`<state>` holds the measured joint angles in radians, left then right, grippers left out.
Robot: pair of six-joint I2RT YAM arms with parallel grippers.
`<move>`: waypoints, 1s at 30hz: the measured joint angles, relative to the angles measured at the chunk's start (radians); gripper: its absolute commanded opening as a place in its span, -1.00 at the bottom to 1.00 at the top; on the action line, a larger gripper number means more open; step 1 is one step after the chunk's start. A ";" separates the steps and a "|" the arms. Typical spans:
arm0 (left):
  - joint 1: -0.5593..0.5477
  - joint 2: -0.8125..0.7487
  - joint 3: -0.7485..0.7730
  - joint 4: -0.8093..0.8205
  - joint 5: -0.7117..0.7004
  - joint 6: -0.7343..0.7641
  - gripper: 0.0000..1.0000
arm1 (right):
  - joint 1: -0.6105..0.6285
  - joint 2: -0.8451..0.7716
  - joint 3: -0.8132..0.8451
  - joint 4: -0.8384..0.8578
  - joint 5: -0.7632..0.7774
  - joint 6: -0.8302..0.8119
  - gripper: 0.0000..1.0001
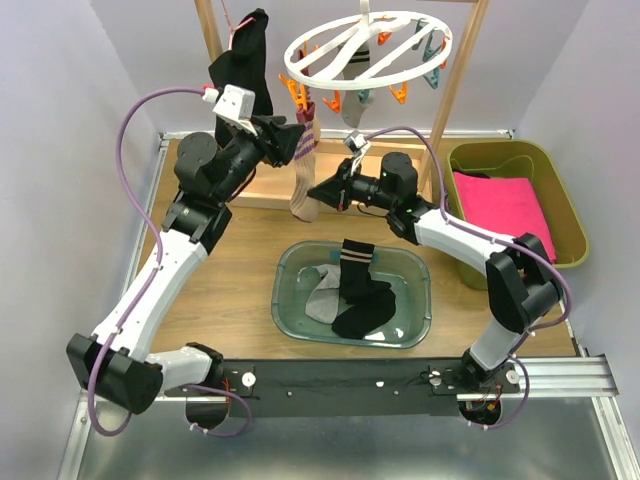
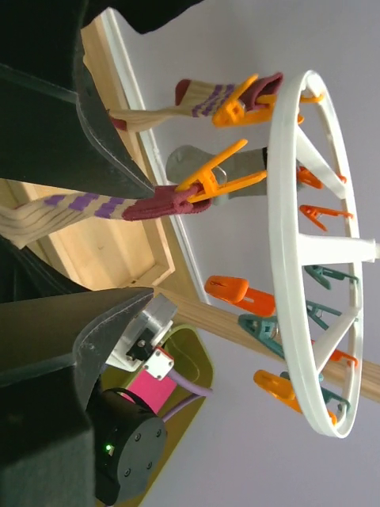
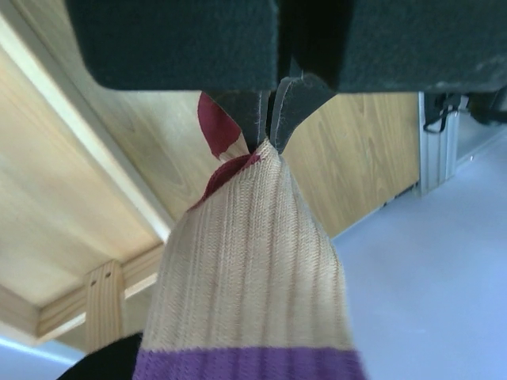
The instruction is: Remove the socks clipped to the hanger
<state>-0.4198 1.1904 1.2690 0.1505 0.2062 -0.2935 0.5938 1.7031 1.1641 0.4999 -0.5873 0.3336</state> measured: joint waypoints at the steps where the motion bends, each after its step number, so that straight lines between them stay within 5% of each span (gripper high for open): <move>1: 0.013 0.011 0.005 0.000 0.015 -0.007 0.15 | 0.000 -0.001 -0.002 -0.008 -0.008 -0.003 -0.99; 22: 0.080 0.264 0.208 0.072 0.048 -0.158 0.14 | 0.000 -0.075 -0.044 -0.111 -0.057 -0.047 -0.99; 30: 0.078 0.346 0.262 0.064 0.037 -0.193 -0.08 | 0.000 -0.094 -0.047 -0.136 -0.058 -0.052 -0.99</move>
<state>-0.3416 1.5368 1.5314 0.2142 0.2432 -0.4866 0.5938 1.6089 1.1168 0.3641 -0.6453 0.2817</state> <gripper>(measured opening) 0.518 0.019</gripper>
